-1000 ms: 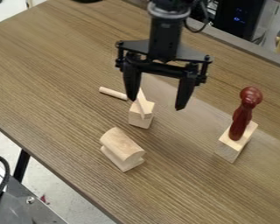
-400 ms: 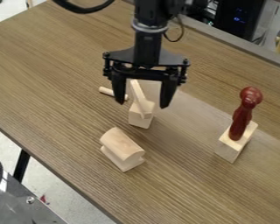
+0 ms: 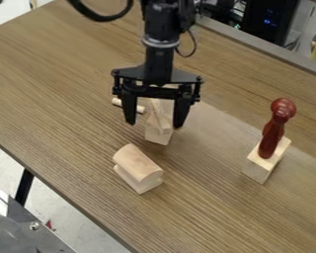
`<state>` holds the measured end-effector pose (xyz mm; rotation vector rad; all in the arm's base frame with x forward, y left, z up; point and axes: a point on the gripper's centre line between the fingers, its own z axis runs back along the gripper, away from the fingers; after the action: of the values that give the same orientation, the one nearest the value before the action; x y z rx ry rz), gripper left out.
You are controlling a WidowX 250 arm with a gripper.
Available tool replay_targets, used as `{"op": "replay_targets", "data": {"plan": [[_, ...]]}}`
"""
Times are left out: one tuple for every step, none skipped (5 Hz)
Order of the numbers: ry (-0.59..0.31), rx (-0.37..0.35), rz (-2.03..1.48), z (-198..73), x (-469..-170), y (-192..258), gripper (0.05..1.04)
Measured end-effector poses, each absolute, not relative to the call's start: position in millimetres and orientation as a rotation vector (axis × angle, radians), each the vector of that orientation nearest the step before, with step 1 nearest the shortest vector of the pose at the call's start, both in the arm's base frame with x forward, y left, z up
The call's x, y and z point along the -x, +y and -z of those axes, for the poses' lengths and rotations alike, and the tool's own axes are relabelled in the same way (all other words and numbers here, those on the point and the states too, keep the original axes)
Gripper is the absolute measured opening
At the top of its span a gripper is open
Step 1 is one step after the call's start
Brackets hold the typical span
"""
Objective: Move the white block to the right side of the table
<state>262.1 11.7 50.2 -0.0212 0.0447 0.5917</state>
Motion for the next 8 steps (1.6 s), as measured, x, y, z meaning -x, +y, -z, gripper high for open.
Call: {"op": "replay_targets", "data": {"plan": [[0.067,0.024,-0.582,-40.2,-266.6,12.8,0.7],[0.071,0.028,-0.577,-39.6,-267.0,12.7,0.558],[0.069,0.028,-0.571,-41.3,-269.0,12.8,0.558],[0.075,0.025,-0.567,-45.4,-269.7,12.7,0.558],[0.032,0.03,-0.561,-65.7,-273.6,9.5,0.558],[0.033,0.031,-0.563,-72.7,-273.2,4.9,0.558],[0.006,0.048,-0.548,-84.1,-272.9,-12.9,0.558],[-0.001,0.051,-0.542,-93.0,-262.9,-31.2,0.558]]}}
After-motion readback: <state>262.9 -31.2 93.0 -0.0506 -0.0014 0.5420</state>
